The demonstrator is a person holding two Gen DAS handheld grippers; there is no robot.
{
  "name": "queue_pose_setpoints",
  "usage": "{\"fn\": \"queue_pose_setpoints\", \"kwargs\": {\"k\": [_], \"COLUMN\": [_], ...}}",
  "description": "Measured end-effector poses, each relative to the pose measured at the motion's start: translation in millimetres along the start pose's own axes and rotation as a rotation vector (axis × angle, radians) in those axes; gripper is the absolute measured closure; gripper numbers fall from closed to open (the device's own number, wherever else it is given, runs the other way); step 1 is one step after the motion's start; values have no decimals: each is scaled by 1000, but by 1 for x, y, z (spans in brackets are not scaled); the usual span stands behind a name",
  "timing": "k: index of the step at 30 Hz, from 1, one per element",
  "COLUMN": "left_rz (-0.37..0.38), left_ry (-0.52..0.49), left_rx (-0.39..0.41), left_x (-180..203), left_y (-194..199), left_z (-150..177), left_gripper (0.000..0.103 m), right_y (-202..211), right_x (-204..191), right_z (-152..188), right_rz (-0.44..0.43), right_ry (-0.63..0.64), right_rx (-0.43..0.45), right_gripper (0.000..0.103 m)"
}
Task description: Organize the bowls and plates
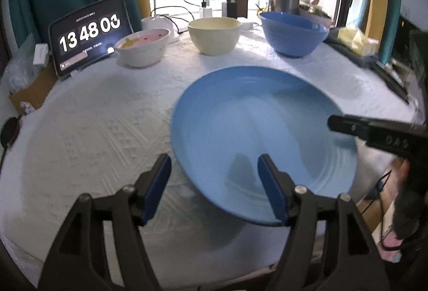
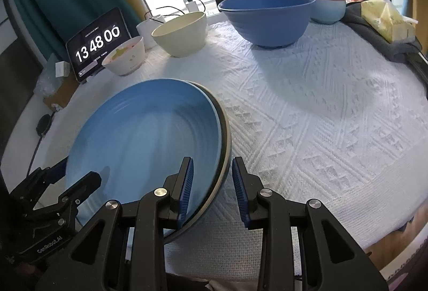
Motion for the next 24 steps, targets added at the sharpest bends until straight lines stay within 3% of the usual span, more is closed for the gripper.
{"fn": "queue_pose_setpoints", "kwargs": {"k": [6,11,15,24], "left_rz": [0,-1,-11,-3], "left_ry": [64,149,158,159], "left_rx": [-4,47,76,4], "left_x": [-17,-37,-44,-42], "left_y": [-2,3,1,-34], "left_z": [-1,-12,-22,-16], "left_gripper": [34,34,34,35], "right_y": [1,2,3,1], "right_x": [1,3,4,6], "right_z": [0,1,1,0], "right_rz": [-1,-5,-17,-30], "right_ry": [-1,-16,-29,-42], "right_rx": [3,1,5,7], "right_gripper": [70,70,70,67]}}
Point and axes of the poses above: each gripper's, at about its wrist camera, not at the fingertips, and y roughly against the way its jaws point, x to its right, z to its underside, the point moved 4 cm from there along -y, roughly the way its jaws point, and after that the axes turned 3 degrees about y, right-handed, at the moved point
